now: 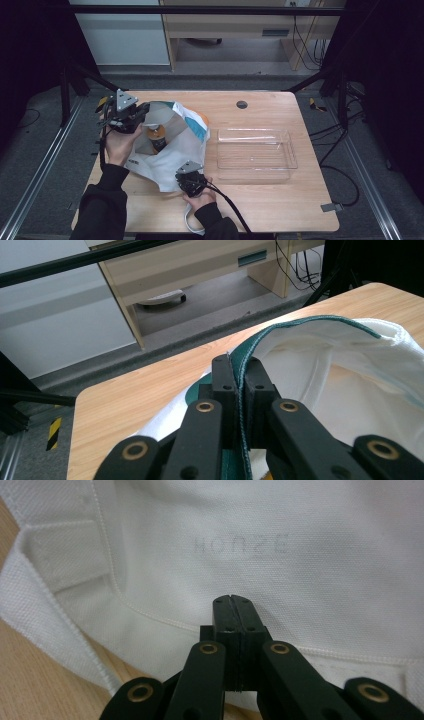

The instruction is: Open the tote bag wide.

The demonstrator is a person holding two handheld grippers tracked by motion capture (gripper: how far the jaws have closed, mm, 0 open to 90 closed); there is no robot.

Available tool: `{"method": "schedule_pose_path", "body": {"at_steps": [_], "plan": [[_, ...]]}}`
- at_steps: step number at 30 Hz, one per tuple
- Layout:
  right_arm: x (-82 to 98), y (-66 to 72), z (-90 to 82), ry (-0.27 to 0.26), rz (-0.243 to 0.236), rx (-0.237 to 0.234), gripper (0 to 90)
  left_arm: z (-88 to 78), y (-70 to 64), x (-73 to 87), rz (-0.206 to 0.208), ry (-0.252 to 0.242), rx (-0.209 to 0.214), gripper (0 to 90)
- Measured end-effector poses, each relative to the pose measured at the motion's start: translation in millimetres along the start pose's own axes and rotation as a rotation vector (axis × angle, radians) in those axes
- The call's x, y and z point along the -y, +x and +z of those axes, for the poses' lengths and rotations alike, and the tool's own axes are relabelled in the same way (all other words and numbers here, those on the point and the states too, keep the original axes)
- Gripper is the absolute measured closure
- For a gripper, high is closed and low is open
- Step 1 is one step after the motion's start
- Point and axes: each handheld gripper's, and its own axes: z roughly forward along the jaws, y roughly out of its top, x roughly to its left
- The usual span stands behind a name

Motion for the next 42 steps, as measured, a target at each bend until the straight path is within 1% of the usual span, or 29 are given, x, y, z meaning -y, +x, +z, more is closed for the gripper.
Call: {"method": "schedule_pose_path", "body": {"at_steps": [3, 9, 13, 16, 20, 22, 24, 27, 31, 32, 42], "plan": [[0.2, 0.4, 0.4, 0.014, 0.004, -0.003, 90.0, 4.5, 2.2, -1.0, 0.000, 0.007, -0.005, 86.6], [0.3, 0.0, 0.8, 0.013, -0.001, 0.001, 90.0, 13.2, 7.7, -1.0, -0.007, 0.014, -0.019, 86.7], [0.4, 0.4, 0.8, 0.010, -0.004, 0.004, 90.0, 21.9, 11.3, -2.3, -0.004, 0.024, -0.029, 86.8], [0.3, 0.2, 1.0, 0.010, -0.003, 0.004, 90.0, 27.4, 14.4, -4.3, 0.000, 0.028, -0.033, 86.9], [0.3, 0.3, 1.0, 0.010, -0.001, 0.004, 90.0, 35.3, 18.9, -5.0, -0.008, 0.036, -0.036, 86.9], [0.3, 0.7, 0.8, 0.011, 0.001, 0.004, 90.0, 40.6, 21.3, -3.3, -0.016, 0.043, -0.036, 87.0], [0.3, 0.2, 1.0, 0.009, -0.003, 0.003, 90.0, 45.9, 23.3, -0.7, -0.014, 0.052, -0.039, 87.0], [0.3, 0.5, 1.0, 0.011, 0.003, 0.004, 90.0, 53.6, 27.0, 3.4, -0.028, 0.061, -0.035, 87.0], [0.3, -0.1, 1.2, 0.008, -0.006, 0.006, 90.0, 63.0, 31.3, 8.5, -0.038, 0.073, -0.039, 87.1], [0.3, 0.2, 1.1, 0.009, -0.002, 0.005, 90.0, 65.3, 32.1, 9.7, -0.042, 0.075, -0.041, 87.1], [0.3, 0.6, 0.9, 0.010, -0.002, 0.002, 90.0, 84.2, 43.5, 23.4, -0.096, 0.105, -0.037, 87.1]]}}
